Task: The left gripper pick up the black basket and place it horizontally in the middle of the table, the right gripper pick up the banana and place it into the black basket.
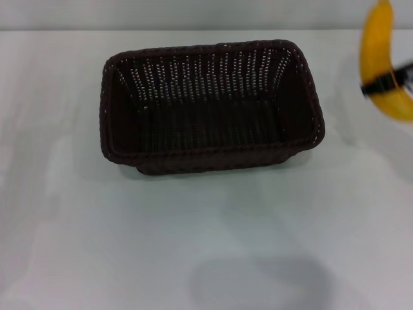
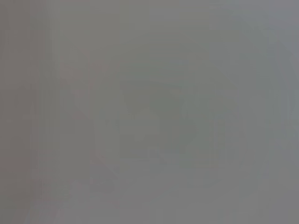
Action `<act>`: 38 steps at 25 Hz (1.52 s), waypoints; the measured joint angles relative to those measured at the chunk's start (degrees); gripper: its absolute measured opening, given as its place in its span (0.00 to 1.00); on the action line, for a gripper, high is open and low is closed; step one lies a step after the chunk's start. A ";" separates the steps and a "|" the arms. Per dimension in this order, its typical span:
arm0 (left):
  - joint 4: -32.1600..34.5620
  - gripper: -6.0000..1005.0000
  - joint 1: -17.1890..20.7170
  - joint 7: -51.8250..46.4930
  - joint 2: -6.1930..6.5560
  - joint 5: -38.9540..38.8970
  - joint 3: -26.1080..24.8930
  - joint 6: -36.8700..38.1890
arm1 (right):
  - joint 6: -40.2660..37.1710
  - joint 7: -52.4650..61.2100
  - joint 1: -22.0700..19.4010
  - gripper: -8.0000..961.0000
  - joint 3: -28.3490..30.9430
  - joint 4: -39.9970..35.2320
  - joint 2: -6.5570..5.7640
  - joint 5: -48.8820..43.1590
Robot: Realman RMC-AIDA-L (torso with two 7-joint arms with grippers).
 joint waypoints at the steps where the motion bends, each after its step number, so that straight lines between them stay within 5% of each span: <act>1: 0.00 0.83 0.01 -0.08 0.00 0.00 0.02 0.00 | -2.94 -2.70 0.86 0.52 0.52 0.39 0.04 1.80; 8: -0.09 0.83 0.08 -1.06 0.02 0.01 0.03 0.18 | -20.11 -26.88 2.04 0.53 -2.81 -2.12 0.26 18.36; 19: -0.09 0.83 -0.56 -1.20 -0.16 0.00 0.11 0.00 | -24.29 -44.30 8.16 0.53 -10.67 -19.53 0.53 29.85; 22: -0.11 0.83 -0.47 -1.21 -0.15 0.00 0.12 0.00 | -24.71 -44.42 7.33 0.53 -10.60 -18.35 0.44 29.81; 28: -0.06 0.83 -0.09 -1.81 -0.23 0.00 0.11 0.00 | -30.39 -44.74 -1.46 0.79 -4.58 -10.55 0.25 32.66; 34: -0.38 0.83 0.51 -1.87 -0.25 0.00 0.09 -0.35 | -38.83 -57.08 -11.34 0.90 3.97 -13.26 0.00 62.75; 38: -0.47 0.83 1.13 -0.98 -0.41 1.41 0.14 -1.02 | -33.31 -76.40 -12.93 0.89 8.76 -27.13 -0.16 91.72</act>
